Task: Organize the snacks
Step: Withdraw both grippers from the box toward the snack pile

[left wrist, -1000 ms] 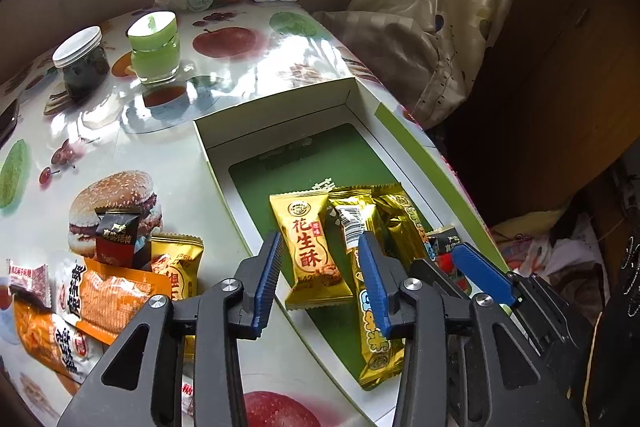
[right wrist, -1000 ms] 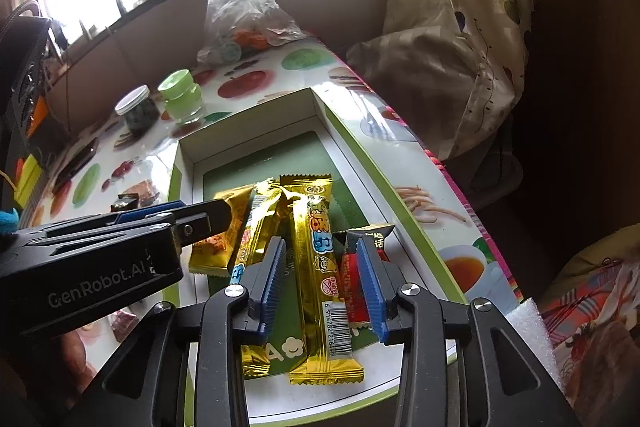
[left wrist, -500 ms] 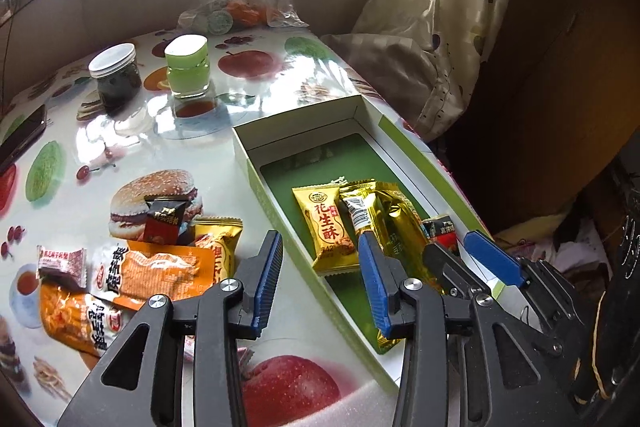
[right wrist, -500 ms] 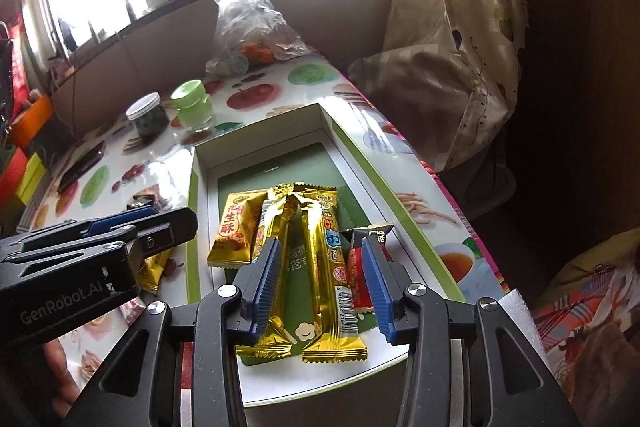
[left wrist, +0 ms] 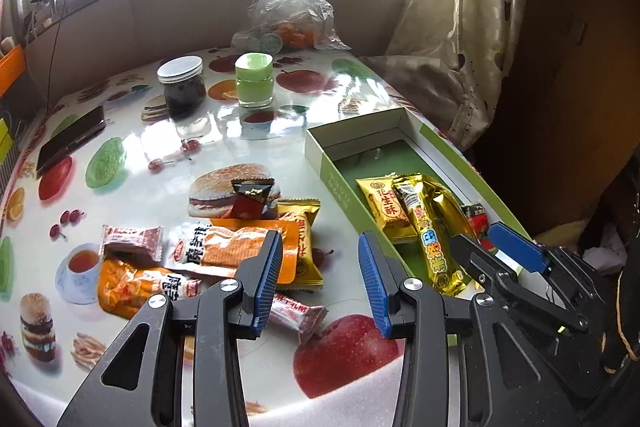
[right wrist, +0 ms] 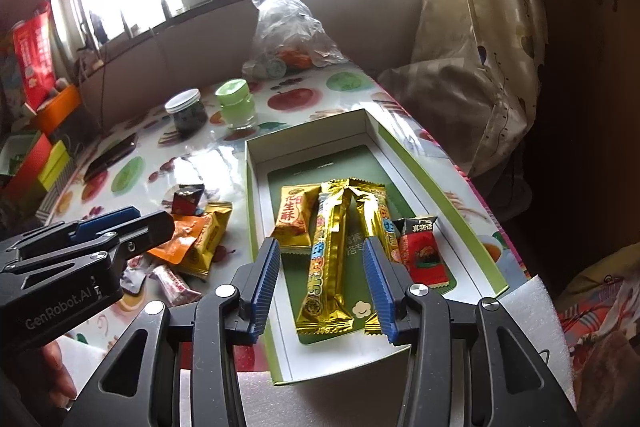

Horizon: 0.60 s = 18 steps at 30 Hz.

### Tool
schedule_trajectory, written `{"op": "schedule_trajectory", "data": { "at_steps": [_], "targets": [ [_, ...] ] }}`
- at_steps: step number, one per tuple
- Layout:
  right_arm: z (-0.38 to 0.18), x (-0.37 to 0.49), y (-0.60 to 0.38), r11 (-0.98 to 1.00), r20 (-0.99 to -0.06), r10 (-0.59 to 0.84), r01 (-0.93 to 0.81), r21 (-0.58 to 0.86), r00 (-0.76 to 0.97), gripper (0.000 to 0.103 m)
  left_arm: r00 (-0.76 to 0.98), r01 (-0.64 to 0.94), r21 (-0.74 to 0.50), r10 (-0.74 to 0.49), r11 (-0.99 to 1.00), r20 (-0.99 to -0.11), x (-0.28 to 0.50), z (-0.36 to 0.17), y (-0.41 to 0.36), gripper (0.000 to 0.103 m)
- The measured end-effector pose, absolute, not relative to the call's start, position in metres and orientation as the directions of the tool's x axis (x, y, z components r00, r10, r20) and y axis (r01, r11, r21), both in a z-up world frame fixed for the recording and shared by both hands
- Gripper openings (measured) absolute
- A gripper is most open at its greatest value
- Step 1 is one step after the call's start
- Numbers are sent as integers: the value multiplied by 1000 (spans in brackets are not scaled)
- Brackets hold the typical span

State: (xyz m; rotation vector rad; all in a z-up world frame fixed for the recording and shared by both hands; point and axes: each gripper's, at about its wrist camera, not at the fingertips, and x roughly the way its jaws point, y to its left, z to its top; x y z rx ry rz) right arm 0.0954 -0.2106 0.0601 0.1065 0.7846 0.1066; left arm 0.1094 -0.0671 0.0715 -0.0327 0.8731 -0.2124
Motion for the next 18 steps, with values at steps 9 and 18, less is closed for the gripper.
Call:
{"op": "schedule_trajectory", "data": {
  "at_steps": [9, 18],
  "targets": [
    [63, 86, -187, 984, -690, 179, -119, 134, 701, 44, 640, 126, -97, -155, 987, -753, 90, 70, -37, 41],
    [61, 83, -162, 975, -700, 218, -185, 124, 680, 45, 635, 57, -123, -131, 991, -761, 74, 57, 3, 41]
  ]
}}
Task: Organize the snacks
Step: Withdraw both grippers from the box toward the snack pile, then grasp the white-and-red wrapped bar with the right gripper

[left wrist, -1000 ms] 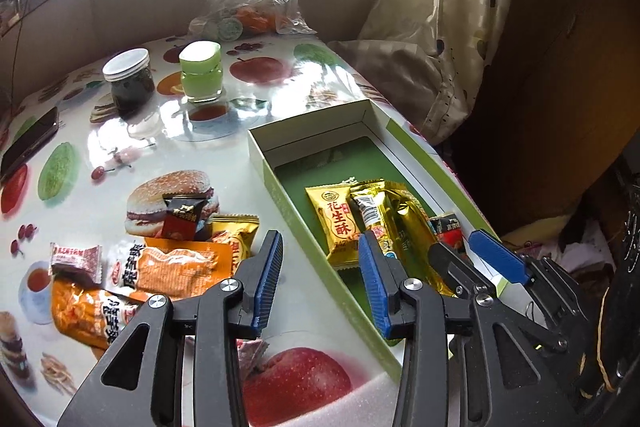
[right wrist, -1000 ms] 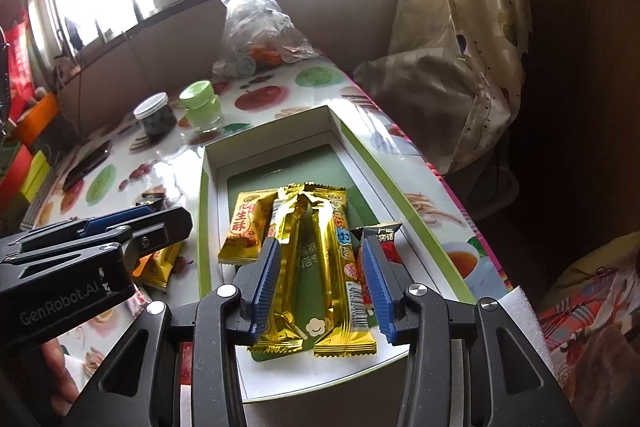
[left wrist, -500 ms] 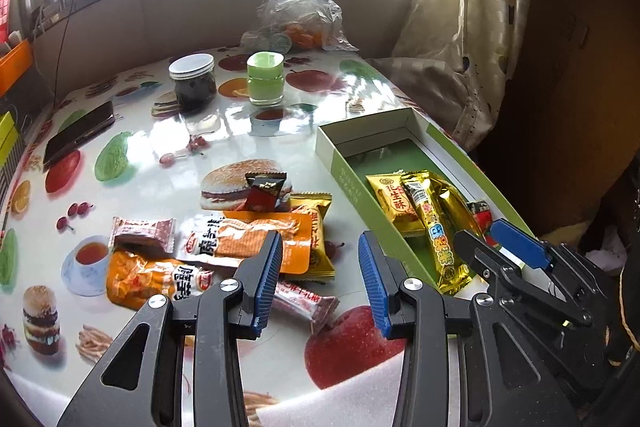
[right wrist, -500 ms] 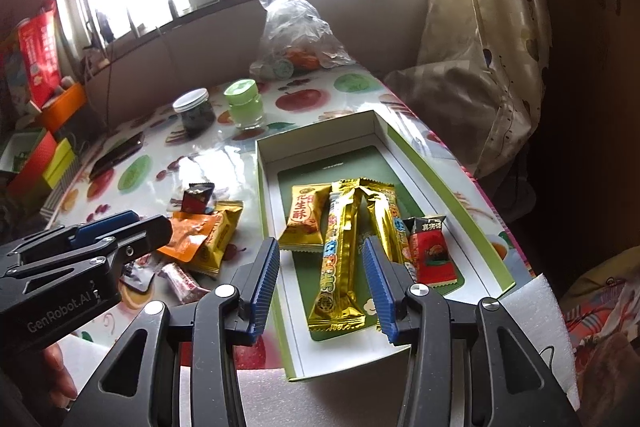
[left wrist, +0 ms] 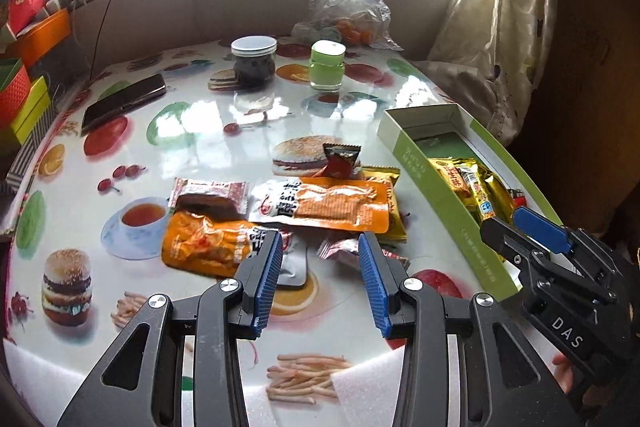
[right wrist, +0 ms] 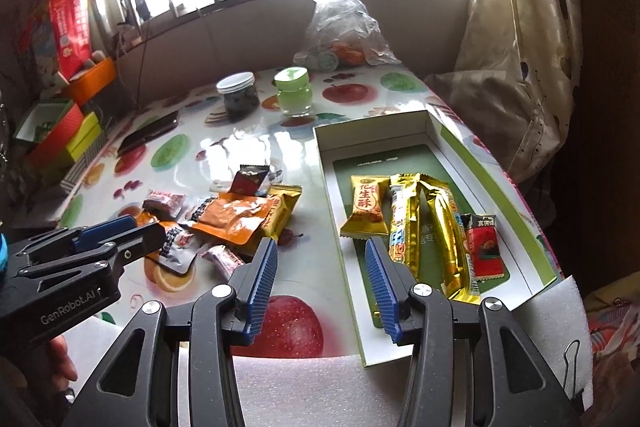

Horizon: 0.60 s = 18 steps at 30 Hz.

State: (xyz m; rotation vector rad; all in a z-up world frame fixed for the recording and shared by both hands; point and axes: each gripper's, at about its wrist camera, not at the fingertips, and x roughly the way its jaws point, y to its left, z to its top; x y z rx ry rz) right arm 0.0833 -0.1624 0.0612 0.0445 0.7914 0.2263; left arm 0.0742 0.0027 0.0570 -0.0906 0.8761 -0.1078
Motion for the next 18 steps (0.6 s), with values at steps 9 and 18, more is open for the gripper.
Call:
{"op": "schedule_trajectory", "data": {
  "at_steps": [9, 18],
  "targets": [
    [39, 91, -124, 948, -752, 279, -295, 117, 598, 47, 610, -51, -160, -96, 986, -786, 62, 35, 55, 41],
    [19, 102, -91, 917, -785, 303, -390, 86, 541, 47, 588, -113, -186, -85, 976, -805, 57, 20, 88, 41]
  ]
}}
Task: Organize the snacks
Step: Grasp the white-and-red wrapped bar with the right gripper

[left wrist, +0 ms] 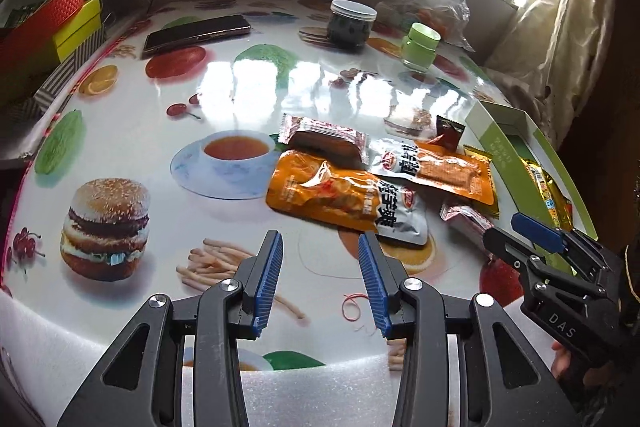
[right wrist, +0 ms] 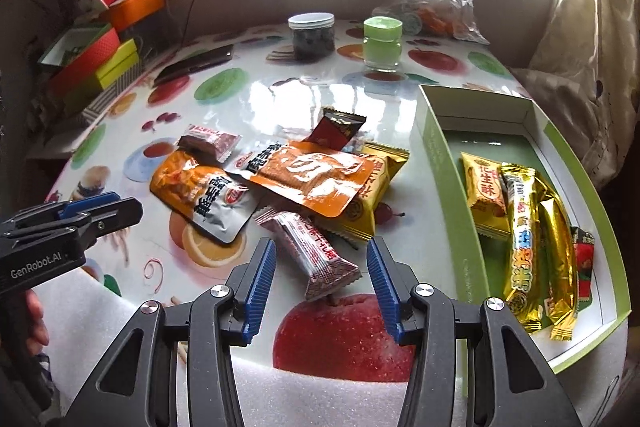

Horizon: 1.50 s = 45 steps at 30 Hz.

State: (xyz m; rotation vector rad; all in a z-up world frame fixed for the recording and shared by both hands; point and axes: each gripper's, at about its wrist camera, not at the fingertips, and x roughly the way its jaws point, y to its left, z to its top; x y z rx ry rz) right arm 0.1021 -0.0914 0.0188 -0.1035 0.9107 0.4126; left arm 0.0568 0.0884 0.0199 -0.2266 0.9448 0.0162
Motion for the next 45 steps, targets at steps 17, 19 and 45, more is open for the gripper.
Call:
{"op": "schedule_trajectory", "data": {
  "at_steps": [17, 19, 45],
  "targets": [
    [1, 106, -62, 888, -815, 320, -453, 81, 482, 32, 560, -150, -209, -91, 966, -824, 64, 6, 105, 41],
    [1, 109, -64, 893, -815, 322, -440, 93, 481, 32, 560, -153, -211, -91, 965, -823, 64, 6, 106, 41],
    [0, 90, -12, 782, -817, 431, -610, 126, 384, 19, 553, -234, -258, -90, 937, -828, 66, 5, 129, 41]
  ]
}}
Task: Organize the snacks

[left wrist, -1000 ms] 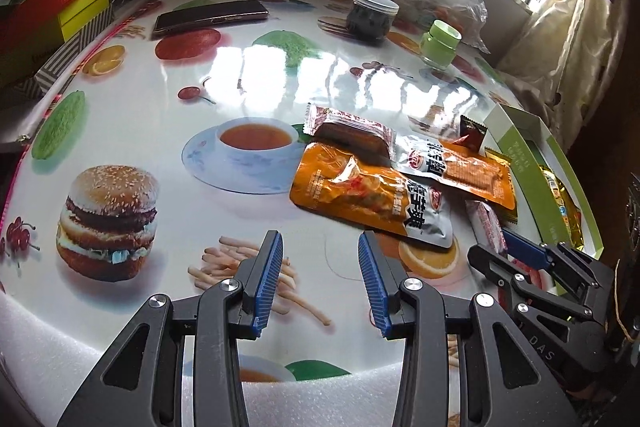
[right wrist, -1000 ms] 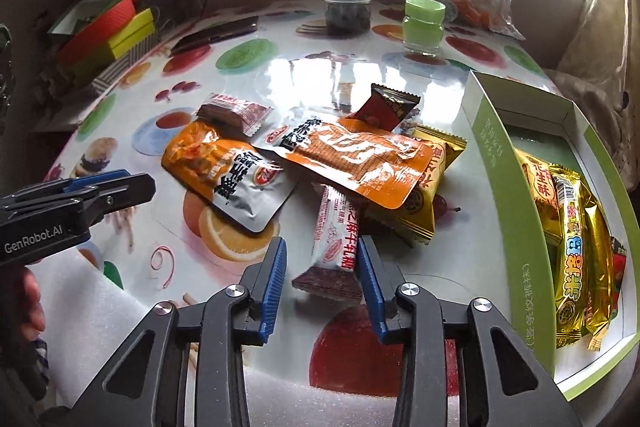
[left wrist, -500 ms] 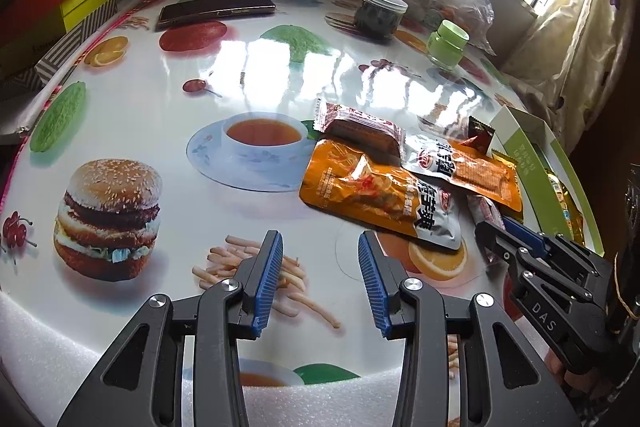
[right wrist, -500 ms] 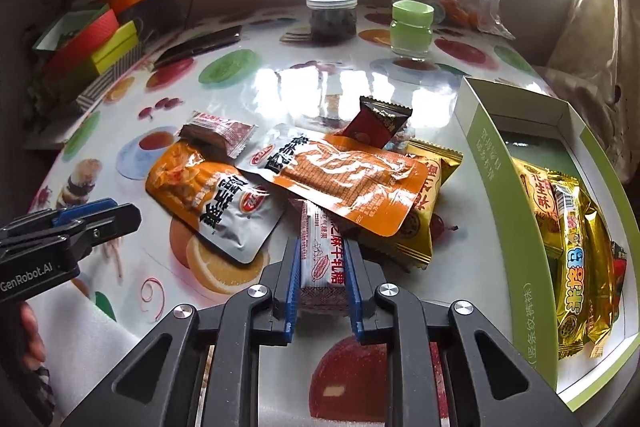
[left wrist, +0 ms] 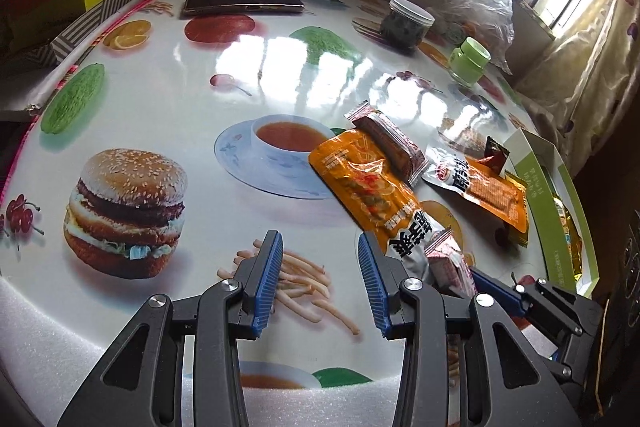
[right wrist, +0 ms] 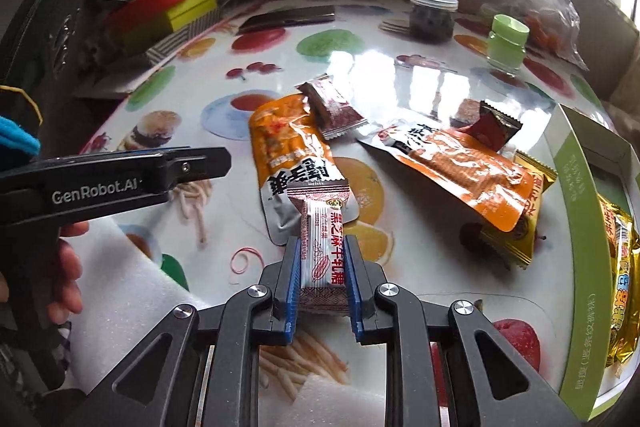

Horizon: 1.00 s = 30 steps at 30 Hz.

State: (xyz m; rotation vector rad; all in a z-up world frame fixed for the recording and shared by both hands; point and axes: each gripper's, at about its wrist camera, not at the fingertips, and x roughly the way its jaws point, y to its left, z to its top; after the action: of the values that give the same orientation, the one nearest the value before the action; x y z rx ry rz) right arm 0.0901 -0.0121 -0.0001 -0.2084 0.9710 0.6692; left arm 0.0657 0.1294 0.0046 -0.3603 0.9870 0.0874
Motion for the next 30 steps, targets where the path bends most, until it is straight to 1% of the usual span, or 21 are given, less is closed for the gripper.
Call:
{"op": "schedule_trajectory", "data": {
  "at_steps": [6, 7, 8, 9, 10, 15, 19, 24, 30],
  "targets": [
    [-1, 82, -6, 750, -803, 485, -637, 179, 345, 19, 552, -225, -281, -115, 933, -826, 76, 8, 127, 41],
    [0, 83, -8, 755, -803, 484, -630, 182, 348, 19, 547, -223, -283, -121, 933, -828, 78, 8, 125, 43],
    [0, 84, -12, 767, -802, 475, -616, 177, 361, 19, 542, -227, -288, -125, 930, -831, 80, 8, 124, 56],
    [1, 85, -17, 781, -800, 467, -599, 175, 376, 19, 542, -230, -300, -134, 926, -830, 82, 7, 123, 61],
    [2, 87, -24, 793, -797, 463, -583, 177, 388, 19, 540, -236, -312, -143, 920, -829, 84, 7, 123, 64],
    [8, 93, -54, 841, -779, 445, -505, 194, 442, 19, 532, -239, -297, -131, 924, -837, 97, 9, 109, 64],
    [9, 94, -68, 852, -769, 451, -476, 219, 453, 19, 489, -261, -259, -104, 930, -866, 113, 2, 96, 64],
    [8, 96, -80, 858, -761, 459, -449, 248, 459, 19, 464, -271, -183, -38, 945, -885, 125, 2, 81, 64],
    [5, 98, -90, 856, -753, 480, -430, 288, 450, 19, 425, -273, -39, 84, 961, -901, 132, -2, 67, 64]
  ]
}}
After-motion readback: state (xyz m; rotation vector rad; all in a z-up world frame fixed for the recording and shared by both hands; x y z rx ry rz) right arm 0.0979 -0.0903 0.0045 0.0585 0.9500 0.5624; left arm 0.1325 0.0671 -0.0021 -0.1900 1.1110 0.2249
